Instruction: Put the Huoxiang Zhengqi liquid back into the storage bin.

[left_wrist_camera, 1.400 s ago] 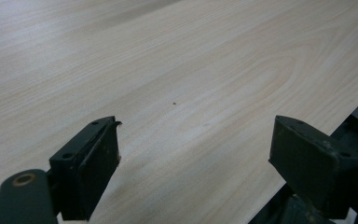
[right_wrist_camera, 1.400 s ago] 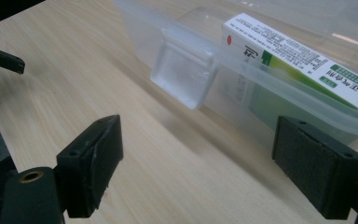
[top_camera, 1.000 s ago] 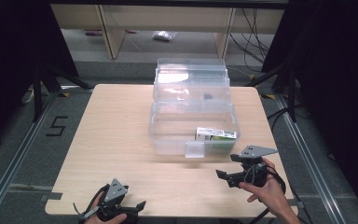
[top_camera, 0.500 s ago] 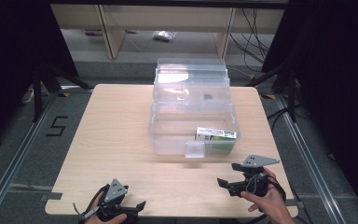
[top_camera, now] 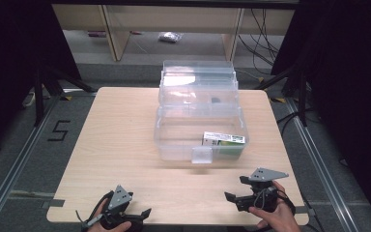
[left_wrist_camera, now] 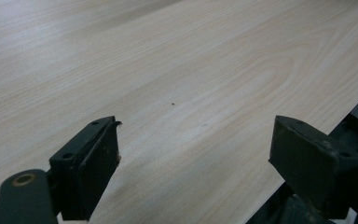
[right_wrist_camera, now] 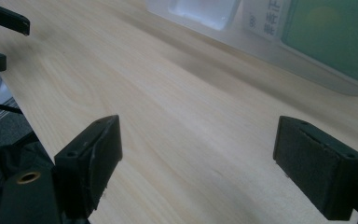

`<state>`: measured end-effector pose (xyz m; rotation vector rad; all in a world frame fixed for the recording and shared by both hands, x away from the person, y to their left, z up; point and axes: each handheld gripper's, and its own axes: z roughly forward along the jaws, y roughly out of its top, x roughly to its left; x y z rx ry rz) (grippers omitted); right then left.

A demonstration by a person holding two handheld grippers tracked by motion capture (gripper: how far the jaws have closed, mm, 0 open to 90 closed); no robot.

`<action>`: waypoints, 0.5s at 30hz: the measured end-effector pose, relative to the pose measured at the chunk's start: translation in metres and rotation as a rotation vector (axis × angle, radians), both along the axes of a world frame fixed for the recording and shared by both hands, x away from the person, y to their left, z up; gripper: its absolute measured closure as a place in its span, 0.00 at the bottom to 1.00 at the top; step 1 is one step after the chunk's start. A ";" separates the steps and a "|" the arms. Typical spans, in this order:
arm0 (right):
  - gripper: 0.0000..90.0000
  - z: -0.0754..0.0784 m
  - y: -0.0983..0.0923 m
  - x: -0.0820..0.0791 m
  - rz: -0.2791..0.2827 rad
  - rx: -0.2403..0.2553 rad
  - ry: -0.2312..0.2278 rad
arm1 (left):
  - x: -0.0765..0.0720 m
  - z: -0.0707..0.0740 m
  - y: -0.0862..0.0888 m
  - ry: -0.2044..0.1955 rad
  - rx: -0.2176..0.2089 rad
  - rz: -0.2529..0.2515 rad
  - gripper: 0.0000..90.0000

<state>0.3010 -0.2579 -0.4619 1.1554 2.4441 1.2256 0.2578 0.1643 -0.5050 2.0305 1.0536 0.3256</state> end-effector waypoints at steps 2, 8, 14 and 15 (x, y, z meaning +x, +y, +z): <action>0.18 -0.002 0.000 -0.004 -0.011 -0.004 -0.002 | 0.000 0.000 0.000 -0.001 0.002 0.000 0.17; 0.18 -0.007 -0.001 -0.015 0.000 0.012 0.028 | 0.000 0.000 0.001 -0.004 0.021 -0.003 0.17; 0.18 -0.012 -0.001 -0.025 -0.017 -0.020 0.028 | 0.000 0.000 0.001 -0.009 0.021 -0.007 0.17; 0.18 -0.013 -0.002 -0.027 -0.015 -0.015 0.036 | 0.000 0.001 0.001 -0.009 0.027 -0.006 0.17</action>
